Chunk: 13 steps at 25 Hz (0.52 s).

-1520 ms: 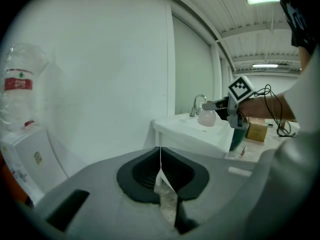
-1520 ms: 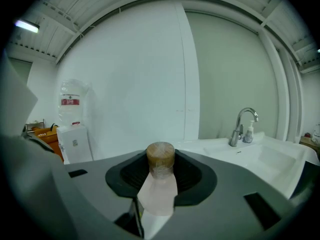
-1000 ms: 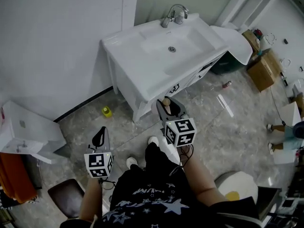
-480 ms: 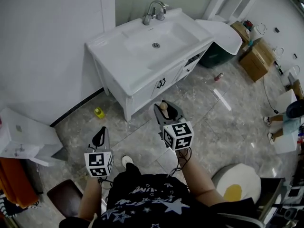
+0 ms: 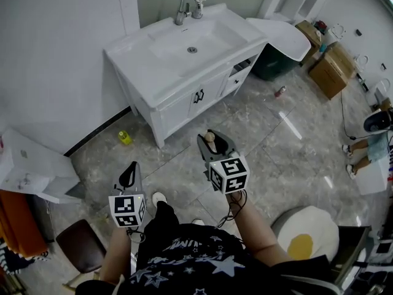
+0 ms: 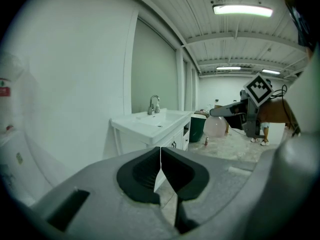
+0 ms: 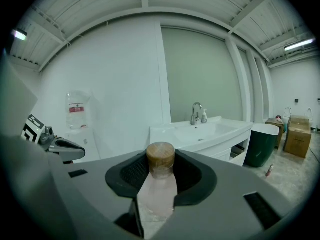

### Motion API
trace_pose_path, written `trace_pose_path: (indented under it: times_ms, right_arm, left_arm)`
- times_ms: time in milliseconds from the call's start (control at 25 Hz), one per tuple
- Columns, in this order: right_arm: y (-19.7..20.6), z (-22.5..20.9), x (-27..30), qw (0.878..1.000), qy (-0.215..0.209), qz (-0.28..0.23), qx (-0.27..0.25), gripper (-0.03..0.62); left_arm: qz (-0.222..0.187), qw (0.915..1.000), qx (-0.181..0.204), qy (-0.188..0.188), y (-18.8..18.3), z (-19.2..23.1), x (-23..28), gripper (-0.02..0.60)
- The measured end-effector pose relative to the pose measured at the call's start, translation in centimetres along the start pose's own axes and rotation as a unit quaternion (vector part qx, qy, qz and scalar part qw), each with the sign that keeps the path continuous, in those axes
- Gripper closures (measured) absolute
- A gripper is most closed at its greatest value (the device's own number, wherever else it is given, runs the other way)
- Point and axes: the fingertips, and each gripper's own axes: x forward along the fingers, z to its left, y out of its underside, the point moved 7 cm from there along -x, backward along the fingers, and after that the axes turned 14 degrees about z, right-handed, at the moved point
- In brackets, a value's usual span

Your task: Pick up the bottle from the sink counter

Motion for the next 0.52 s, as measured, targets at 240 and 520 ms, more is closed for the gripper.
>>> trace_pose_path:
  times_ms: [240, 520]
  right_arm:
    - [2.5, -0.3, -4.7, 1.0, -0.006, -0.009, -0.001, 0.454]
    - [6.1, -0.8, -9.2, 1.0, -0.013, -0.006, -0.003, 0.454]
  left_arm:
    - [-0.004, 0.9999, 0.0, -0.01, 1.6, -3.9, -3.1, 0.56]
    - [-0.007, 0.9999, -0.001, -0.012, 3.7, -8.6, -5.5, 0.56]
